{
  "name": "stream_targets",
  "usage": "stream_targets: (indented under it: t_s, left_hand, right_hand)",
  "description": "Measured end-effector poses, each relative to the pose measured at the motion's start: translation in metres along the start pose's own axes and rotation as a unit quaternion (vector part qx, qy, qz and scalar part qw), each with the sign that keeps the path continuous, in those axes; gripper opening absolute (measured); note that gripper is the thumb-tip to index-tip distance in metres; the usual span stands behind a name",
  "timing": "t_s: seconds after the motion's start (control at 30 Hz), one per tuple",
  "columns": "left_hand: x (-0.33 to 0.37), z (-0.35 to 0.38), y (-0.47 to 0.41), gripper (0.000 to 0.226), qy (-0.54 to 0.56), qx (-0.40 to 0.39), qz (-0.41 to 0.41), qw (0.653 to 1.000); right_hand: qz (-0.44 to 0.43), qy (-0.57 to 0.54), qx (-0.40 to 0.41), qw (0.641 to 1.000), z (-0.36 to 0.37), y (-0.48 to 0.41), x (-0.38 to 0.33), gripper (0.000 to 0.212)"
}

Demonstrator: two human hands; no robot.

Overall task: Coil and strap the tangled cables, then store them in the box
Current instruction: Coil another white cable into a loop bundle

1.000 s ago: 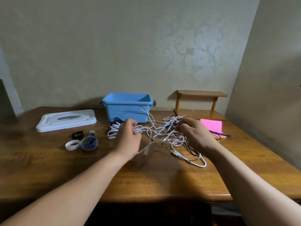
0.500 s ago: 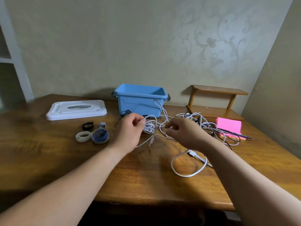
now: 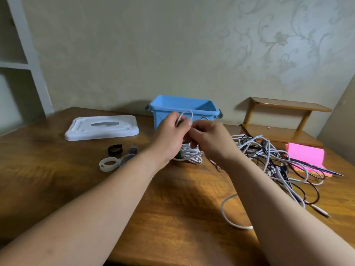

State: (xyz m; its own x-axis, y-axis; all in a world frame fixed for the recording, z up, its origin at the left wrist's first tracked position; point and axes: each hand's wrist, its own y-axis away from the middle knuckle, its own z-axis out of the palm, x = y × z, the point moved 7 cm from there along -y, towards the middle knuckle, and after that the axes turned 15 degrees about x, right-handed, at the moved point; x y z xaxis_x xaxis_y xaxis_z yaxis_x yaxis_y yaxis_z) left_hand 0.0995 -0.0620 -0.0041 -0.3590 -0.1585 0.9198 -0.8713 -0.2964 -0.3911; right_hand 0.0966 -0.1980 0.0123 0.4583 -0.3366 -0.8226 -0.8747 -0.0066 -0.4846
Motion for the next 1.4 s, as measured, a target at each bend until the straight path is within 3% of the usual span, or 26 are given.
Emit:
stream_targets:
  t_s: [0.17,0.33,0.4,0.57,0.7,0.83,0.93,1.03,1.1,1.23,1.4]
  left_hand:
    - [-0.010,-0.010,-0.025,0.019,0.068,0.037,0.006,0.997]
    - [-0.016,-0.025,-0.031,0.019,0.200,0.008,-0.073,0.977]
    - [-0.018,-0.031,-0.035,0.022,0.232,0.014,-0.092,0.968]
    - [-0.026,-0.044,-0.036,0.026,0.200,0.052,-0.087,0.975]
    - [-0.024,-0.048,-0.030,0.028,0.116,0.089,-0.043,0.988]
    - [-0.020,-0.041,-0.020,0.037,-0.036,0.068,0.033,0.996]
    - [-0.015,-0.030,-0.011,0.044,-0.113,0.044,0.078,0.990]
    - [-0.011,-0.027,-0.007,0.043,-0.137,0.037,0.099,0.985]
    - [-0.011,-0.027,-0.007,0.041,-0.127,0.035,0.100,0.986]
    - [-0.011,-0.017,-0.001,0.036,-0.167,-0.010,0.129,0.977]
    - [-0.010,-0.007,0.005,0.034,-0.200,-0.016,0.209,0.957]
  right_hand:
    - [-0.061,0.079,0.043,0.994,-0.013,-0.014,0.013,0.012]
    - [-0.165,0.319,-0.082,0.930,-0.006,-0.004,0.035,0.034]
    - [-0.174,0.354,-0.103,0.913,-0.005,-0.004,0.039,0.030]
    - [-0.197,0.367,-0.034,0.909,-0.018,-0.009,0.033,0.013]
    - [-0.104,0.284,-0.008,0.953,-0.032,-0.008,0.033,0.018]
    - [0.009,0.075,-0.078,0.994,-0.027,0.001,0.029,0.020]
    - [0.095,-0.075,-0.125,0.985,-0.015,0.007,0.030,0.018]
    - [0.141,-0.139,-0.111,0.974,-0.010,0.006,0.033,0.019]
    - [0.147,-0.139,-0.073,0.977,-0.012,0.002,0.038,0.021]
    - [0.076,-0.002,0.005,0.997,-0.019,0.000,0.042,0.025]
    - [0.027,0.012,-0.001,1.000,-0.014,0.004,0.034,0.024]
